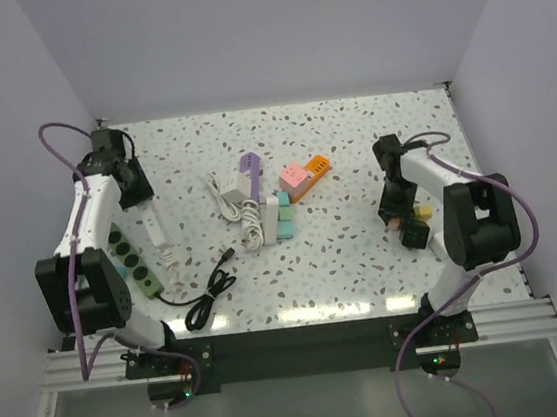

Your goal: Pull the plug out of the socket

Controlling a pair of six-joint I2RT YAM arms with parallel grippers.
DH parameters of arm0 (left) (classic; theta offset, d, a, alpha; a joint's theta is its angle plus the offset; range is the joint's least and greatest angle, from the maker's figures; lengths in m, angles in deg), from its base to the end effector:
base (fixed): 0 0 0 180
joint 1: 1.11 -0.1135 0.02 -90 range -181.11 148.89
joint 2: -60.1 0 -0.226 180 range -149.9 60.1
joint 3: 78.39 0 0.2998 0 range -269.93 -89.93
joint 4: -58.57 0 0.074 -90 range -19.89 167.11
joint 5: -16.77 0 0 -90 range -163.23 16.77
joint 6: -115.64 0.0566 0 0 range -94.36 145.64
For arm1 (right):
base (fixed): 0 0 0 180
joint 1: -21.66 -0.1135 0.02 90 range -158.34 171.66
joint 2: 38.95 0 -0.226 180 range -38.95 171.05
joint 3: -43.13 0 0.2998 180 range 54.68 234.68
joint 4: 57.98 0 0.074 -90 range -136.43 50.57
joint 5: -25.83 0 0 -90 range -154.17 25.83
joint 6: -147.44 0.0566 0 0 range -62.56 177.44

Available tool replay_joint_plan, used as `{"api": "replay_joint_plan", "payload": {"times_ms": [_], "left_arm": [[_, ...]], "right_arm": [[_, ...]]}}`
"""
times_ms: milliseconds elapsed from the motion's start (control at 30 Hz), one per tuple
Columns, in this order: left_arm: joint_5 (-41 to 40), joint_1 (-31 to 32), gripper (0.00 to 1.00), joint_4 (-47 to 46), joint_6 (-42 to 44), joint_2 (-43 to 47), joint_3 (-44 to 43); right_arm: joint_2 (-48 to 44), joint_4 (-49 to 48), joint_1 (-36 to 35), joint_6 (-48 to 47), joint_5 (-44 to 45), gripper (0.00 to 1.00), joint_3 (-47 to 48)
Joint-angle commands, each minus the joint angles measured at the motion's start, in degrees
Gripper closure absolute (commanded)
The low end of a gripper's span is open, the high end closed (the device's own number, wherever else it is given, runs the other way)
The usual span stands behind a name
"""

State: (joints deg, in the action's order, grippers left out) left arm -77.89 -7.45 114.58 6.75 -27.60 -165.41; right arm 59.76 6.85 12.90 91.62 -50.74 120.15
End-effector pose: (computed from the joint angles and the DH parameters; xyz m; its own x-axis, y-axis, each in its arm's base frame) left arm 0.3795 0.0468 0.2268 -0.7359 -0.4064 -0.5416 -0.4150 0.9027 -0.1136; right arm 0.3387 0.0389 0.0973 -0.8915 0.4155 -0.1805 0.4432 0.8824 -0.1577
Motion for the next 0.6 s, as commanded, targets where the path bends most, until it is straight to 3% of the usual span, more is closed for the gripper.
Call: {"api": "replay_joint_plan", "payload": {"times_ms": [0,33,67,167,233,300,400,467,500,567], "left_arm": [[-7.44,-0.51,1.0,-0.52,4.92,-5.63,-2.74],[-8.77,-0.77,1.0,-0.78,5.18,-7.64,-2.04],[-9.48,-1.03,1.0,-1.05,5.18,-8.36,-1.78],[-10.01,-1.47,1.0,-2.8,4.92,-10.2,-0.28],[-10.45,-1.56,1.0,-3.07,4.92,-11.61,0.07],[-9.66,-1.65,0.91,-3.33,4.83,-12.14,0.42],[-7.47,-1.65,0.45,-4.12,3.87,-11.18,1.38],[-5.98,-1.56,0.33,-4.48,3.43,-8.99,2.0],[-5.62,-1.65,0.19,-4.56,3.25,-8.2,2.44],[-3.7,-1.65,0.08,-4.48,2.81,-5.39,3.06]], "right_arm": [[1.92,-4.5,2.78,1.16,3.8,0.74,1.06],[0.61,-4.67,2.86,0.81,3.45,0.65,1.23],[-0.01,-5.02,2.78,0.2,2.66,0.42,1.76],[-3.25,-4.76,2.78,-2.09,-0.41,0.24,2.99],[-5.02,-4.06,2.78,-2.97,-1.21,0.17,3.52],[-7.57,-2.74,2.78,-3.5,-1.83,0.11,4.75],[-10.91,-2.04,1.91,-5.51,-6.21,0.06,6.15],[-12.66,-1.69,0.24,-7.18,-10.08,0.05,7.47],[-13.19,-1.51,-2.03,-7.63,-10.79,0.05,7.91],[-14.51,-2.74,-4.68,-8.94,-13.34,0.05,8.61]]}}
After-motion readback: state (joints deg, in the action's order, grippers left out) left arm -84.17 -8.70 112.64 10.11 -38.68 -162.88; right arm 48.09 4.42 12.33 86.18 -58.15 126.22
